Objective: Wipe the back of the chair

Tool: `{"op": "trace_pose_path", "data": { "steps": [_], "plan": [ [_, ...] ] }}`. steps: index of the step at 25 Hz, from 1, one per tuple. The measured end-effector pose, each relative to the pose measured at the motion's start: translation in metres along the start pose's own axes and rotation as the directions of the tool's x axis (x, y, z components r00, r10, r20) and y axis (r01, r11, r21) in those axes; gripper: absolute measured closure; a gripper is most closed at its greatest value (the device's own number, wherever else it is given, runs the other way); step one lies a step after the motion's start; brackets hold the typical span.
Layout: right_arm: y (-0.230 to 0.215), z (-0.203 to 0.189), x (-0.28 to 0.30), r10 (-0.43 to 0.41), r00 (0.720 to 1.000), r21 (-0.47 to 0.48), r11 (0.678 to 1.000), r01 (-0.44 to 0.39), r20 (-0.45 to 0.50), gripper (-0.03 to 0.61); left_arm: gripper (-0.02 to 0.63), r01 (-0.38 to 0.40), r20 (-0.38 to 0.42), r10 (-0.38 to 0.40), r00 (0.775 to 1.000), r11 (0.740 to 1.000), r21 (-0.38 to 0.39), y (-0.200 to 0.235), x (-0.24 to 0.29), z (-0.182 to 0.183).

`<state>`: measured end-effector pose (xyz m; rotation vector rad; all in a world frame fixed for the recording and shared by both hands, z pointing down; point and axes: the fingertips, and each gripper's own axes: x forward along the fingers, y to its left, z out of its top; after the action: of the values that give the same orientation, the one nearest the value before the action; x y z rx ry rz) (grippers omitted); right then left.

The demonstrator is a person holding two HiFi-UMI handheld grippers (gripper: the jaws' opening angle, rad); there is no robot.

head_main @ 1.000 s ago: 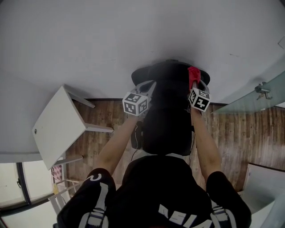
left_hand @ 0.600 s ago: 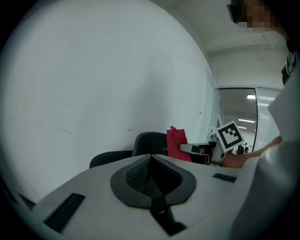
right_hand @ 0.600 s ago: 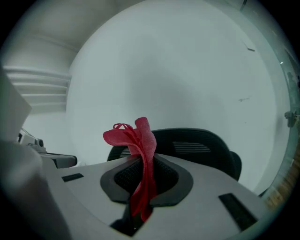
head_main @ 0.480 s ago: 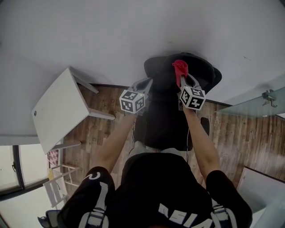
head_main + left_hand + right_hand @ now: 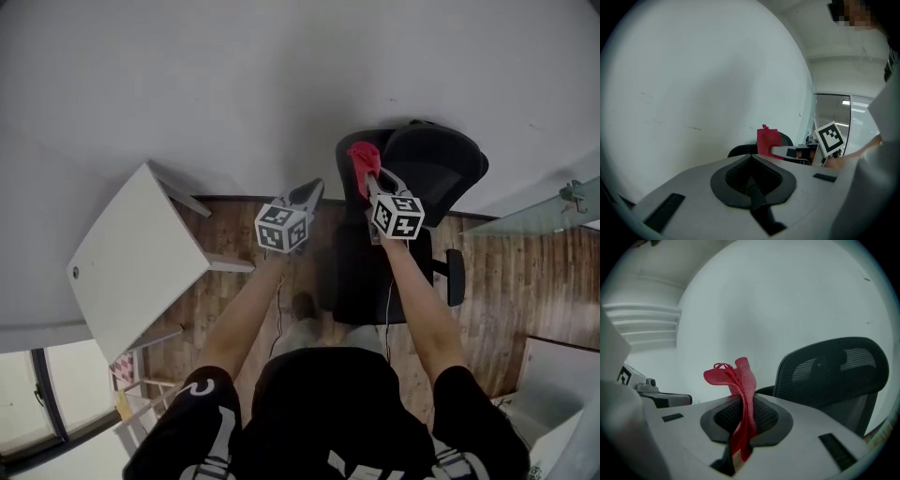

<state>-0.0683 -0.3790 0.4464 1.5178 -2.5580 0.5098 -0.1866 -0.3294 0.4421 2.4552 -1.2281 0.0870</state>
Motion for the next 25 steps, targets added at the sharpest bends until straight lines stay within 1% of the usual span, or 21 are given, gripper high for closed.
{"op": "trace_pose_path", "data": {
  "steps": [4,7,12,15,21,25],
  "plan": [
    [0.007,-0.037,0.026,-0.017,0.999,-0.037,0.999,0.015,-0.044,0.514,0.591,0.024,-0.016,-0.023,1.0,1.0,0.008,0.025,-0.004,-0.013],
    [0.003,-0.061,0.041,-0.036,0.997,-0.027,0.999,0.034,-0.062,0.514,0.59,0.042,-0.016,-0.042,0.999,0.999,0.009,0.041,-0.001,-0.02],
    [-0.005,-0.098,0.07,-0.04,0.996,-0.028,0.999,0.038,-0.085,0.514,0.589,0.061,-0.015,-0.061,0.998,0.998,0.009,0.061,0.012,-0.032],
    [-0.015,-0.11,0.086,-0.058,0.995,-0.042,0.998,0.055,-0.087,0.514,0.589,0.083,-0.018,-0.083,0.996,0.997,0.007,0.065,0.02,-0.038],
    [-0.037,-0.128,0.107,-0.088,0.992,-0.06,0.995,0.083,-0.088,0.514,0.589,0.078,-0.054,-0.075,0.996,0.996,0.049,0.069,0.033,-0.057],
    [-0.048,-0.139,0.11,-0.098,0.99,-0.062,0.994,0.092,-0.098,0.514,0.589,0.075,-0.056,-0.073,0.996,0.997,0.033,0.064,0.039,-0.062]
  ]
}}
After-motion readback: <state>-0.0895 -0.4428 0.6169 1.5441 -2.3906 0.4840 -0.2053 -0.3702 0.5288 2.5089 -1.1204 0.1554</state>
